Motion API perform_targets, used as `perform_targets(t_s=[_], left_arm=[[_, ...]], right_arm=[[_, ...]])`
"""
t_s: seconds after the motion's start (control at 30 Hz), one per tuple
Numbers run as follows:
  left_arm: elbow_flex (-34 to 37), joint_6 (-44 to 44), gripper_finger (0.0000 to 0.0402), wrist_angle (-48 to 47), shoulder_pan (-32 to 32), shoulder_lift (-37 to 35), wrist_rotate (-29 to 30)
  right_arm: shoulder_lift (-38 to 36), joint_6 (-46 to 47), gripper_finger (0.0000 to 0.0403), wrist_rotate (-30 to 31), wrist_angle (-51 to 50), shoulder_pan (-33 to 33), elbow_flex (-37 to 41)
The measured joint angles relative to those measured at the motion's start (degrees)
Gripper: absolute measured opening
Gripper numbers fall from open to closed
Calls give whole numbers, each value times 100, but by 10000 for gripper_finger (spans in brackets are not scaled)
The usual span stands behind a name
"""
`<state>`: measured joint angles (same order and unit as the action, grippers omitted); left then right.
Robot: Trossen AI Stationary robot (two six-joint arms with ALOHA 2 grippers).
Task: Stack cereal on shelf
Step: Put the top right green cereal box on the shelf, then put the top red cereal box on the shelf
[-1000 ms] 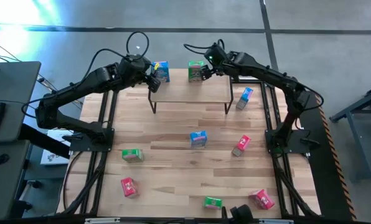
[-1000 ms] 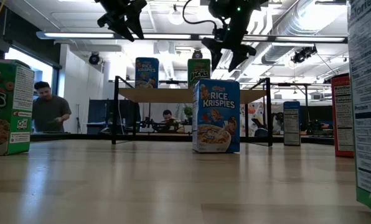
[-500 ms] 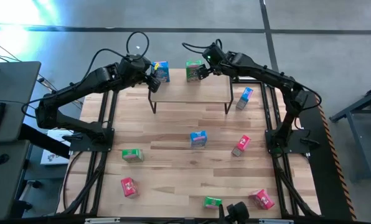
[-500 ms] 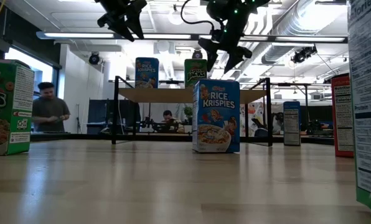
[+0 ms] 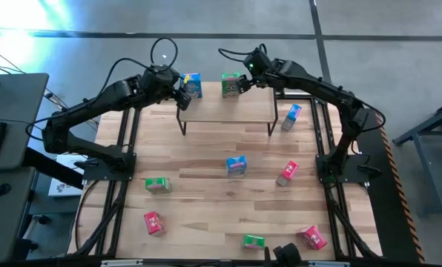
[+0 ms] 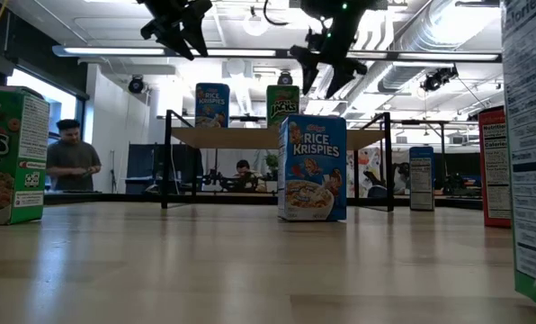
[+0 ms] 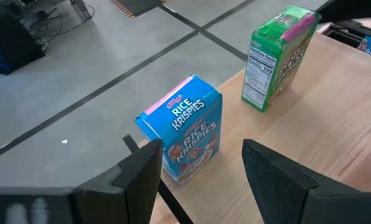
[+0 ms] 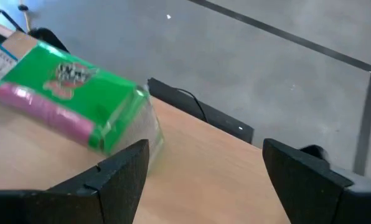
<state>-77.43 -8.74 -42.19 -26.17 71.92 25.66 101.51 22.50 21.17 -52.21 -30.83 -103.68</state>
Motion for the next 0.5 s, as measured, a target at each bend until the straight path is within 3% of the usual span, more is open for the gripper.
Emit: perform_targets(t_s=[0.5], left_arm=[[1, 245, 214, -161, 110, -131, -4]], right_arm=[[7, -695, 307, -42, -2059, 412, -1593]])
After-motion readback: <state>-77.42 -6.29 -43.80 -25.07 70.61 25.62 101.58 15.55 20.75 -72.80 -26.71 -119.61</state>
